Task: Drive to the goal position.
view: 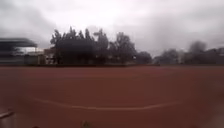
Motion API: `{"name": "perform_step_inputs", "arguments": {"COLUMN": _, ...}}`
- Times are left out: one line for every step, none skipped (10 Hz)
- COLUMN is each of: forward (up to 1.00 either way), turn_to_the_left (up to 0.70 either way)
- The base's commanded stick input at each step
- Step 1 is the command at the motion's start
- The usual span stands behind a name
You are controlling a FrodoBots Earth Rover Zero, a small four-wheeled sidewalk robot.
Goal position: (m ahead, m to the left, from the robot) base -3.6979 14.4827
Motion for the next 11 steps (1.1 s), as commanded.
{"name": "perform_step_inputs", "arguments": {"forward": 0.7, "turn_to_the_left": 0.0}}
{"name": "perform_step_inputs", "arguments": {"forward": 0.7, "turn_to_the_left": 0.0}}
{"name": "perform_step_inputs", "arguments": {"forward": 0.7, "turn_to_the_left": 0.0}}
{"name": "perform_step_inputs", "arguments": {"forward": 0.7, "turn_to_the_left": 0.0}}
{"name": "perform_step_inputs", "arguments": {"forward": 0.7, "turn_to_the_left": 0.0}}
{"name": "perform_step_inputs", "arguments": {"forward": 0.7, "turn_to_the_left": 0.0}}
{"name": "perform_step_inputs", "arguments": {"forward": 0.7, "turn_to_the_left": 0.0}}
{"name": "perform_step_inputs", "arguments": {"forward": 0.7, "turn_to_the_left": 0.0}}
{"name": "perform_step_inputs", "arguments": {"forward": 0.7, "turn_to_the_left": 0.0}}
{"name": "perform_step_inputs", "arguments": {"forward": 0.7, "turn_to_the_left": 0.0}}
{"name": "perform_step_inputs", "arguments": {"forward": 0.7, "turn_to_the_left": 0.0}}
